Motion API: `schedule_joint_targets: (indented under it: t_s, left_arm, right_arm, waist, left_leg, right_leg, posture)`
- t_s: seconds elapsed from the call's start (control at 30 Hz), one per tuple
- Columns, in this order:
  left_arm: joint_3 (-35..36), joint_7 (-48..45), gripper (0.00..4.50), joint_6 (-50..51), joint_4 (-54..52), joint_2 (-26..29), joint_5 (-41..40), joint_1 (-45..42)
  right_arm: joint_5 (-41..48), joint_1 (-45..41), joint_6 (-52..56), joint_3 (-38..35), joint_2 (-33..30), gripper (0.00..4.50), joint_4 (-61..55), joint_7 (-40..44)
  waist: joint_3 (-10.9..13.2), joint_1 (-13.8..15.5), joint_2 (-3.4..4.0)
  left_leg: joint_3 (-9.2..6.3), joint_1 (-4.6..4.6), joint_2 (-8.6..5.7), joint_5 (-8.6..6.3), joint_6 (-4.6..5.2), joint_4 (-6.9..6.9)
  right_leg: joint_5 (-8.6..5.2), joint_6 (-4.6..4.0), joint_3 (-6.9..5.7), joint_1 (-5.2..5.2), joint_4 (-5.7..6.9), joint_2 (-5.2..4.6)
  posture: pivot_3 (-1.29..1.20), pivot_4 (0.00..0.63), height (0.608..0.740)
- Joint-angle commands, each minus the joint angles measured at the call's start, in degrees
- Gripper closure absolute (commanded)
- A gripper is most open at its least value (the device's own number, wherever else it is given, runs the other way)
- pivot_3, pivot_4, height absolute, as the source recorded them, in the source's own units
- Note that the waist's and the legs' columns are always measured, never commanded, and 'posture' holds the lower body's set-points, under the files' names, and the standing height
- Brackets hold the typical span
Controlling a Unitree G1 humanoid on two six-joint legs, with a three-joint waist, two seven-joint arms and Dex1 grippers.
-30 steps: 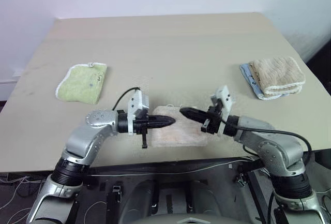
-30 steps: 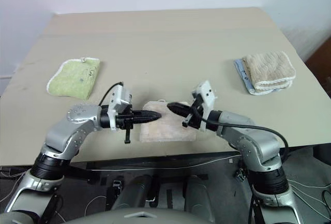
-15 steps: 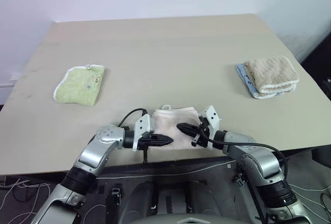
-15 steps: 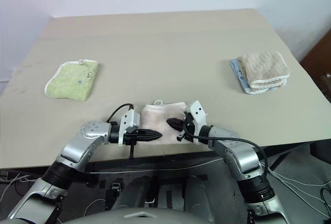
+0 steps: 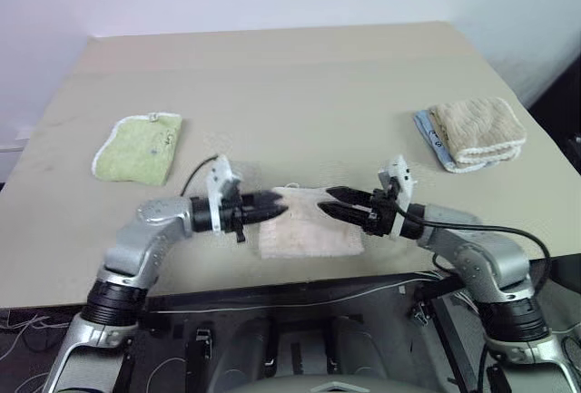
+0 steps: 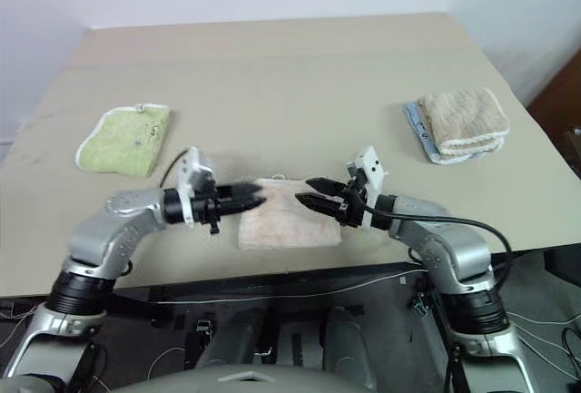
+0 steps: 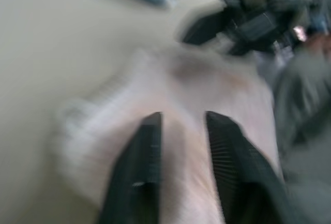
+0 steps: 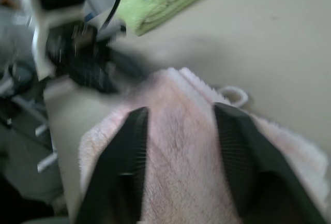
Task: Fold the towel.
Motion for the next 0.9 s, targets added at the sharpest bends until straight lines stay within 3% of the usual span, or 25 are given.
schedule_joint_targets:
  t_s: [0.03,0.13,0.2,0.23,0.33,0.5,0.67,0.9]
  left_arm:
    - [7.6,1.0,1.88,5.8,-2.8,1.9,-7.7,2.3]
    - [11.1,2.5,0.83,9.2,-3.4,3.6,-10.4,4.7]
    - [14.3,3.9,0.13,13.7,-4.4,4.2,-15.2,5.9]
    - [15.8,4.5,0.06,16.6,-4.7,4.6,-18.2,6.4]
    - [16.9,5.0,0.06,22.8,-6.2,6.8,-22.5,8.8]
    - [17.2,11.2,0.06,31.4,-4.9,4.6,-29.3,7.7]
    - [12.3,15.5,0.06,38.9,-3.7,3.9,-29.4,6.7]
    - [9.6,23.7,0.06,47.1,5.5,-1.9,-26.8,-0.6]
  right_arm:
    - [0.3,-2.7,-1.3,-2.4,-1.6,1.23,-0.8,1.2]
    - [-0.3,-4.0,-2.1,-3.1,-3.1,0.18,-0.1,2.4]
    - [-0.5,-4.2,-2.5,-3.0,-4.8,0.0,-0.1,3.9]
    - [-0.6,-4.2,-2.7,-3.0,-5.5,0.0,-0.2,4.7]
    - [-1.1,-4.3,-3.1,-2.5,-7.4,0.0,-0.5,6.7]
    - [-3.3,-5.8,-4.6,-3.3,-5.8,0.0,1.8,3.8]
    - [-4.1,-5.0,-4.7,-3.1,-6.7,0.0,1.3,4.0]
    - [-5.3,-2.7,-5.5,-4.1,-6.7,0.0,2.0,3.0]
  waist:
    - [0.0,-0.2,-0.01]
    - [0.0,-0.2,0.0]
    - [0.0,0.0,-0.03]
    - [0.1,0.1,-0.09]
    - [0.1,0.0,-0.13]
    - [0.1,0.0,-0.13]
    - [0.1,0.0,-0.13]
    - [0.1,0.4,-0.11]
  left_leg:
    - [0.0,-0.01,0.0,0.0,0.0,0.0]
    - [0.01,-0.01,-0.01,0.0,0.0,-0.05]
    - [0.01,-0.01,0.0,0.0,0.0,-0.06]
    - [0.0,-0.01,0.0,0.0,-0.01,-0.06]
    - [-0.01,-0.01,-0.01,-0.01,0.0,-0.03]
    - [-0.01,-0.01,-0.04,-0.03,0.02,-0.04]
    - [0.0,-0.01,-0.04,-0.03,0.01,-0.08]
    - [-0.01,-0.01,-0.04,-0.03,0.01,-0.06]
  right_leg:
    - [0.0,0.0,0.0,0.0,-0.01,0.0]
    - [0.0,0.0,0.03,-0.04,0.0,0.01]
    - [0.0,0.0,0.01,-0.04,0.0,0.0]
    - [-0.01,-0.01,0.0,-0.02,0.0,-0.01]
    - [-0.01,-0.02,0.0,0.0,-0.06,-0.03]
    - [-0.01,-0.03,0.0,0.0,-0.06,-0.06]
    - [-0.01,-0.02,0.01,-0.02,-0.04,-0.05]
    - [-0.01,-0.03,0.0,0.0,-0.02,-0.05]
  posture:
    - [0.0,0.15,0.74]
    - [0.0,0.15,0.74]
    - [0.0,0.15,0.74]
    - [0.0,0.15,0.74]
    - [0.0,0.15,0.74]
    - [0.0,0.15,0.74]
    - [0.0,0.15,0.74]
    - [0.0,0.15,0.74]
